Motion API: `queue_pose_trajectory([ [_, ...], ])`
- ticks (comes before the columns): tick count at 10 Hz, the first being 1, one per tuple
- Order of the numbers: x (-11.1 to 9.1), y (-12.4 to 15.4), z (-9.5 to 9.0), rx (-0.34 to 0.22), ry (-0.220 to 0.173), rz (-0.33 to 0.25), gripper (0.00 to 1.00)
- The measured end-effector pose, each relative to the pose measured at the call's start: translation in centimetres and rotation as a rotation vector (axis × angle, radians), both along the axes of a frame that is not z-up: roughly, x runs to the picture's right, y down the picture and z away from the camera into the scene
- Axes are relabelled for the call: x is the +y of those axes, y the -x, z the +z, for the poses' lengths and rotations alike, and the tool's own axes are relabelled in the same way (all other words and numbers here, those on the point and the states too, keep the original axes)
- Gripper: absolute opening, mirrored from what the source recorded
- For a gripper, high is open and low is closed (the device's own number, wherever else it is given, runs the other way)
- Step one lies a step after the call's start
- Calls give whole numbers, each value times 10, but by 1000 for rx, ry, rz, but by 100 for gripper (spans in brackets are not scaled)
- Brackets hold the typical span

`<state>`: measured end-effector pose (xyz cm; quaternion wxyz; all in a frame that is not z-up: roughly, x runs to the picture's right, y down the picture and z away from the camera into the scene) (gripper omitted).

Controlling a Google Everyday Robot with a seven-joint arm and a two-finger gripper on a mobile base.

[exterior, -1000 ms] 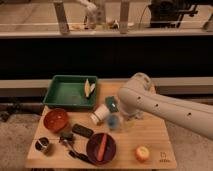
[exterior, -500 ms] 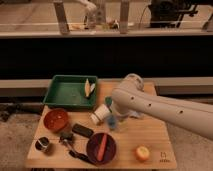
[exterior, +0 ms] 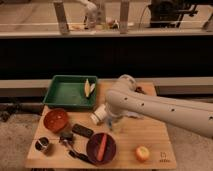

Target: Wipe table surface with eraser

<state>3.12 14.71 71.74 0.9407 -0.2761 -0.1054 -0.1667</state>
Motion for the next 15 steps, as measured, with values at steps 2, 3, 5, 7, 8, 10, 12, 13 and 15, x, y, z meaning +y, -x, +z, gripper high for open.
queue_pose_trajectory([
  [2,3,6,3,-14,5,-12,80],
  [3,4,17,4,-26,5,-20,80],
  [5,5,35,6,-41,7,-17,80],
  [7,5,44,11,-51,5,-10,80],
  [8,5,47,13,-54,6,-7,80],
  [10,5,67,17,-66,6,-2,80],
  [12,4,74,20,-70,5,4,80],
  [13,4,79,22,-76,4,3,80],
  [15,6,92,28,-83,3,-2,80],
])
